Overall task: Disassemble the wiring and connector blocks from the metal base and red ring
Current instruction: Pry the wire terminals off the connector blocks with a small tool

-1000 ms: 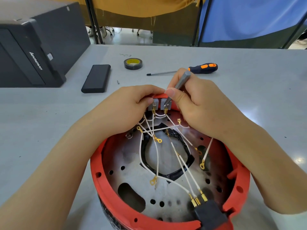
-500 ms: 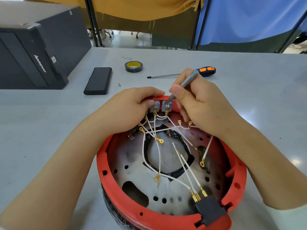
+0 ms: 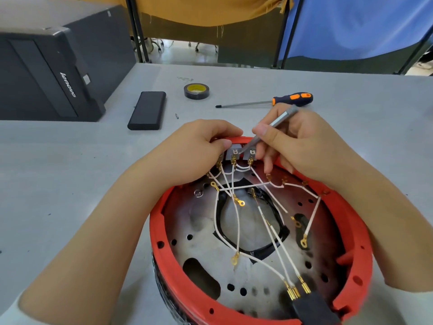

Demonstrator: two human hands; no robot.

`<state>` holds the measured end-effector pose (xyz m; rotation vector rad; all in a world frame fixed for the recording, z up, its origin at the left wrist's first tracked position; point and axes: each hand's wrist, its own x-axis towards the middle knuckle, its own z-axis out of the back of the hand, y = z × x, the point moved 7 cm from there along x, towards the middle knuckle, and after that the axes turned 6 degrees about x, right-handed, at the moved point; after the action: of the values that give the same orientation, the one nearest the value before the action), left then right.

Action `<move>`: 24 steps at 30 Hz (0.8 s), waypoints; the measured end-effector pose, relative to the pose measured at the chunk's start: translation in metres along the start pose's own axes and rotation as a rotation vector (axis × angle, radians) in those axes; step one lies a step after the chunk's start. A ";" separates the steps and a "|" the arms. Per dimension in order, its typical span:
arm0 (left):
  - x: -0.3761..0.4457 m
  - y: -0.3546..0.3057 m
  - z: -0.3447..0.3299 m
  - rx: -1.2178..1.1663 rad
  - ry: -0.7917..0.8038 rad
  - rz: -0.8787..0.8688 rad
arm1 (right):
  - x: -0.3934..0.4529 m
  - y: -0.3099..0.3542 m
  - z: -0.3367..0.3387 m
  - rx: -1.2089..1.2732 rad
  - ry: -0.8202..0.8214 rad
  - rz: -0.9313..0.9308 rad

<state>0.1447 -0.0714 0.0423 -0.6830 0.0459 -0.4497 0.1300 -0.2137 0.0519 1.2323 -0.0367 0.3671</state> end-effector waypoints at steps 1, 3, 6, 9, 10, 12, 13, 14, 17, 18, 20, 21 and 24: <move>0.000 -0.001 0.000 0.008 -0.005 -0.002 | 0.000 -0.001 -0.001 -0.016 0.013 -0.003; 0.001 0.000 -0.001 0.016 -0.016 0.001 | -0.001 -0.002 0.000 0.000 0.012 -0.012; 0.001 0.000 -0.001 0.026 -0.013 0.006 | -0.001 -0.001 0.001 0.006 0.016 -0.007; 0.000 -0.003 -0.001 0.034 -0.004 0.002 | -0.001 -0.001 0.001 -0.008 0.023 -0.006; 0.000 -0.003 -0.001 0.033 -0.001 0.003 | -0.001 -0.001 0.000 -0.007 0.026 -0.008; 0.001 -0.002 -0.002 0.030 -0.007 0.007 | -0.002 0.000 0.000 -0.008 0.028 -0.009; 0.001 -0.002 -0.001 0.030 -0.013 0.008 | -0.002 0.000 0.000 -0.008 0.030 -0.011; 0.001 -0.002 -0.001 0.029 -0.014 0.008 | -0.002 0.000 0.000 -0.008 0.030 -0.012; 0.001 -0.002 -0.002 0.026 0.001 0.008 | -0.002 0.000 -0.001 -0.016 0.026 -0.015; 0.001 -0.002 -0.001 0.022 0.000 0.011 | -0.001 0.000 -0.001 -0.016 0.027 -0.023; 0.001 0.000 -0.001 0.021 -0.003 0.022 | 0.001 -0.002 -0.001 -0.008 0.024 -0.052; 0.001 0.001 -0.001 0.024 -0.001 0.028 | 0.002 -0.003 0.000 -0.010 0.022 -0.067; 0.002 0.002 -0.002 0.031 0.007 0.037 | 0.006 -0.002 -0.001 -0.028 0.036 -0.108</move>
<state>0.1470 -0.0722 0.0397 -0.6490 0.0581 -0.4162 0.1359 -0.2123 0.0509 1.1947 0.0556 0.2937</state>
